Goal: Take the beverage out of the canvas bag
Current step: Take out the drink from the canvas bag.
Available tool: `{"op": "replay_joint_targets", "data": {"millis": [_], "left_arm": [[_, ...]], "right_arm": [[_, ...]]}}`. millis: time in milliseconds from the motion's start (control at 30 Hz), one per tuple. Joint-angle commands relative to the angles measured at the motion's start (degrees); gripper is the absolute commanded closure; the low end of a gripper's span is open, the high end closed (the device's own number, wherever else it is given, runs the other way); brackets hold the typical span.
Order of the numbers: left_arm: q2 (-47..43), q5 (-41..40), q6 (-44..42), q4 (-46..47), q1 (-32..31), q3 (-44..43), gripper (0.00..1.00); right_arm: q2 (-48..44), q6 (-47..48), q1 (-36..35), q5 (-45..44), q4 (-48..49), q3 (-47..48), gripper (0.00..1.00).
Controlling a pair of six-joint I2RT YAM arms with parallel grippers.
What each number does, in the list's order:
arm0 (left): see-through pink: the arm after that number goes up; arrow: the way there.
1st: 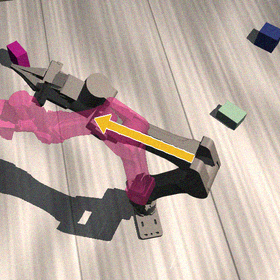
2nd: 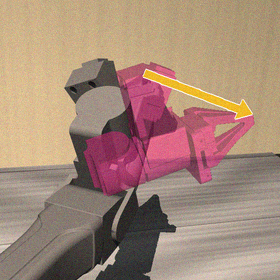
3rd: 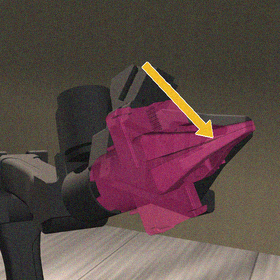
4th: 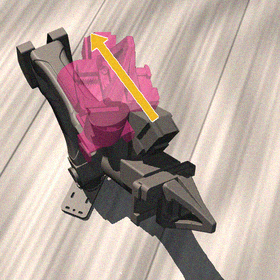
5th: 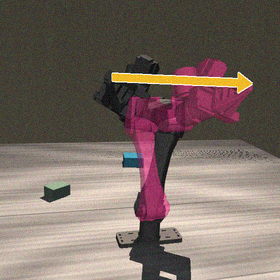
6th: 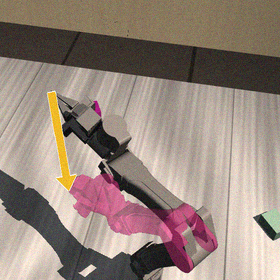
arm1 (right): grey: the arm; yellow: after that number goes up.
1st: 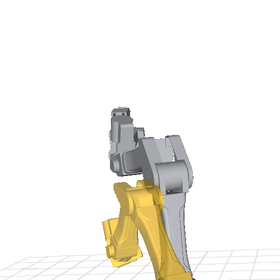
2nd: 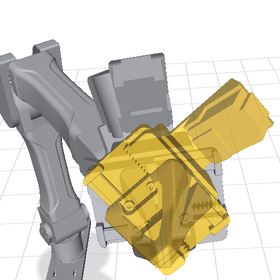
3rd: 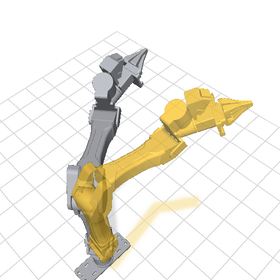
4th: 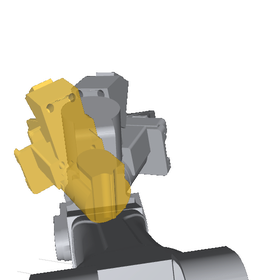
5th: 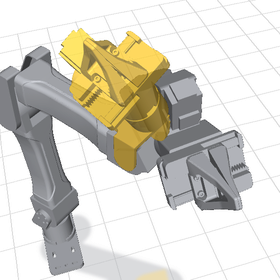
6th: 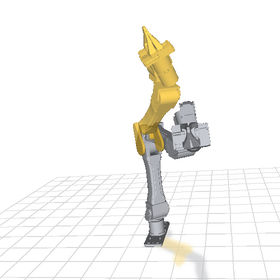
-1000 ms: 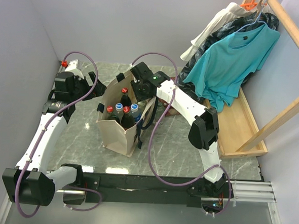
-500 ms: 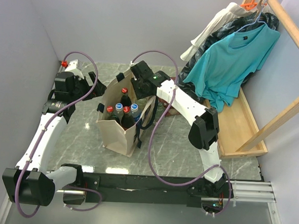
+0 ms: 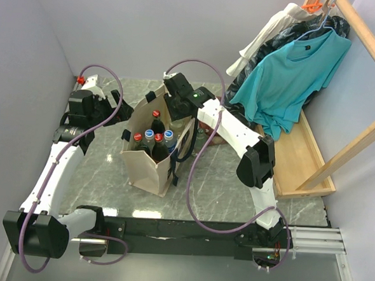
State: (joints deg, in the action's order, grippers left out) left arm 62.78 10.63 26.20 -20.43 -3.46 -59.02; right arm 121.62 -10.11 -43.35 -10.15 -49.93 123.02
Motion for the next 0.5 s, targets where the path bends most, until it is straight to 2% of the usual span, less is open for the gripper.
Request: {"op": "replay_joint_targets", "data": {"millis": [0,467], "left_arm": [[0.1,0.3,-0.4,1.7,-0.2,0.2,0.04],[0.0,-1.8,0.3,1.4,-0.1,0.1,0.04]], "right_arm": [[-7.8,1.8,0.5,-2.9,5.1,4.8,1.00],[-7.3,3.0,0.6,-3.6,2.7,10.1,1.00]]}}
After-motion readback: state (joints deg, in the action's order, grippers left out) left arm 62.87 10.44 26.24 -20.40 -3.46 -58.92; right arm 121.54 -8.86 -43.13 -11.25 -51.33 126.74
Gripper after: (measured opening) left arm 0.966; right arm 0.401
